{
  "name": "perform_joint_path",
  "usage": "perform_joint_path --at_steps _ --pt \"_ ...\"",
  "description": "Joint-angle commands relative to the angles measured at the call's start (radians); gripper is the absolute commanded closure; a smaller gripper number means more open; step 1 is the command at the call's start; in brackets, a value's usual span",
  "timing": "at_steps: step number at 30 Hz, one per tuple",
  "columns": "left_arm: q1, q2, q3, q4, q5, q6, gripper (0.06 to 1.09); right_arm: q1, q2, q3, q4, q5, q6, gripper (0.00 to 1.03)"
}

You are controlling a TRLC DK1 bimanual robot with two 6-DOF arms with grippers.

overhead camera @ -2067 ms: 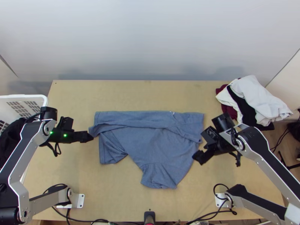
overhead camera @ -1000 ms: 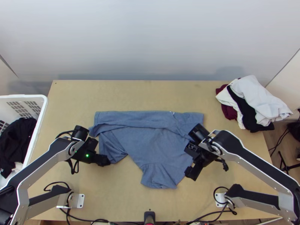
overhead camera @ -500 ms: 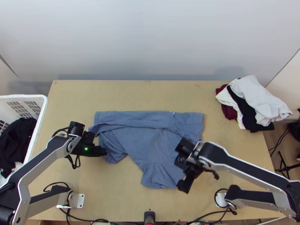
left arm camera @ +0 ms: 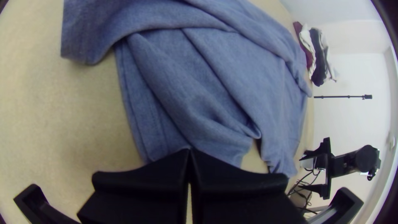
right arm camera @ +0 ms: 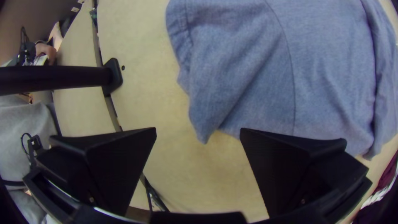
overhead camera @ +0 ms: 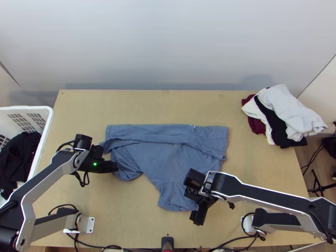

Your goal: Fold the t-shirt

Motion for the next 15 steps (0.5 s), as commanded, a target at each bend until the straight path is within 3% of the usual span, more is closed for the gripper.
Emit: perform_joint_path --at_steps 1,7,8,10,12,15 --pt "0.015 0.013 0.004 0.008 0.001 0.001 1.03 0.016 0.034 -0.047 0.027 0.054 -0.042 0.1" --pt "0.009 0.024 0.018 0.018 0.002 -0.027 1.03 0.017 0.043 -0.099 0.058 0.097 -0.046 0.13" --pt "0.011 0.024 0.021 0.018 0.002 -0.028 1.03 0.014 0.043 -0.113 0.085 0.111 -0.046 0.22" --pt "0.011 0.024 0.029 0.018 0.001 -0.038 1.03 0.008 0.042 -0.141 0.165 0.131 -0.052 0.51" --pt "0.011 0.022 0.035 0.016 0.001 -0.042 1.03 0.005 0.054 -0.153 0.254 0.133 -0.071 1.0" --pt "0.006 0.021 0.037 0.011 0.002 -0.044 1.03 0.001 0.071 -0.127 0.26 0.133 -0.052 1.0"
